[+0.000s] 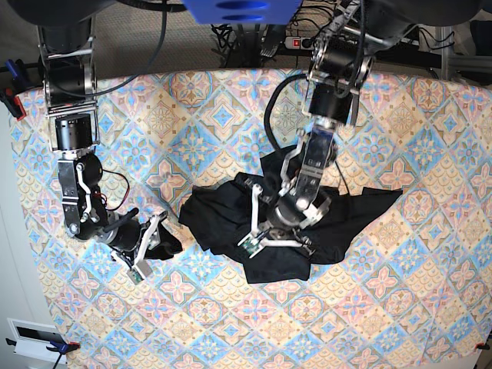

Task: Layout the t-shirt on the table in an organized manner, then fold the t-shirt properly
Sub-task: 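Reach the right gripper to the shirt edge and grasp it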

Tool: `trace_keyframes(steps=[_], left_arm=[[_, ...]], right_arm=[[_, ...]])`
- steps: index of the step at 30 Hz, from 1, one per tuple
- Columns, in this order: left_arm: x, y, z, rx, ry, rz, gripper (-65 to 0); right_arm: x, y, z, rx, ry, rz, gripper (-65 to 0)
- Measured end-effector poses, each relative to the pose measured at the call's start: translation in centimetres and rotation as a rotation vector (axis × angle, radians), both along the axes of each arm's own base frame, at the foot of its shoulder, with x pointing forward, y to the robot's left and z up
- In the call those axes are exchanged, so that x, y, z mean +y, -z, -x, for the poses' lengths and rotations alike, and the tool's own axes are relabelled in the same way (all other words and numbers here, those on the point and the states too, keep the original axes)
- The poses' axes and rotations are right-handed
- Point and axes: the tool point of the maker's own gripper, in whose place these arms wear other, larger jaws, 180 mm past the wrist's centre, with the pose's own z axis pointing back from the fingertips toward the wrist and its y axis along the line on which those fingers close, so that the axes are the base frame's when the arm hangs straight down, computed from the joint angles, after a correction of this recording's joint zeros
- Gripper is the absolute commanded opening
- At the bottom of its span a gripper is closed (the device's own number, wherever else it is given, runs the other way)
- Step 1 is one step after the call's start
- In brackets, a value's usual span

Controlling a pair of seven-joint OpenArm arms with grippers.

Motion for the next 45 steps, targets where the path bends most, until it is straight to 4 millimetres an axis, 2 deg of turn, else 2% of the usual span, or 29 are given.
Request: trace_keyframes(steps=[2,6,12,17,19,21,25,28,30,32,37,42,45], left_arm=[[0.0,0.7,0.9,-0.018,-0.01,0.054,-65.0],[0.3,2.2,2.3,-0.022,-0.041,0.142,-65.0],[1.5,1.8,2.0,-0.034,-0.142,0.32,-65.0],[2.1,2.3,2.0,-0.015,-0.177,0.352,-65.0],[2.0,3.2,2.3,0.013,-0.178,0.352,-65.0],[1.9,3.8,2.7,0.03,-0.179,0.351,-65.0],[1.8,3.6,2.5,0.024,-0.178,0.357,-65.0],[1.9,3.7,2.6,0.029,-0.179,0.354,-65.0],[1.8,3.7,2.6,0.029,-0.178,0.355,-65.0],[1.8,3.7,2.6,0.03,-0.178,0.353,-65.0],[1.8,3.7,2.6,0.029,-0.176,0.354,-65.0],[1.8,3.7,2.6,0.03,-0.176,0.354,-65.0],[1.8,3.7,2.6,0.03,-0.176,0.353,-65.0]], right_arm=[[-0.2,0.7,0.5,0.02,-0.002,0.014,-49.8],[0.1,-0.2,-0.1,-0.015,0.002,-0.011,-49.8],[0.1,0.0,0.0,-0.008,0.0,-0.008,-49.8],[0.4,0.0,0.1,-0.003,-0.006,-0.007,-49.5],[1.2,0.4,0.3,0.017,-0.016,-0.006,-49.4],[2.9,0.7,0.5,0.031,-0.038,-0.022,-49.4],[5.9,1.2,1.0,0.062,-0.071,-0.072,-49.4],[6.2,3.0,1.5,0.119,-0.067,-0.079,-49.4],[5.6,5.1,2.4,0.177,-0.063,-0.047,-49.4],[5.3,6.3,3.0,0.211,-0.056,-0.039,-49.4],[5.6,4.9,1.7,0.163,-0.049,-0.064,-49.4],[5.6,1.9,-0.7,0.086,-0.045,-0.078,-48.9],[5.8,2.3,-0.3,0.099,-0.047,-0.084,-45.7]])
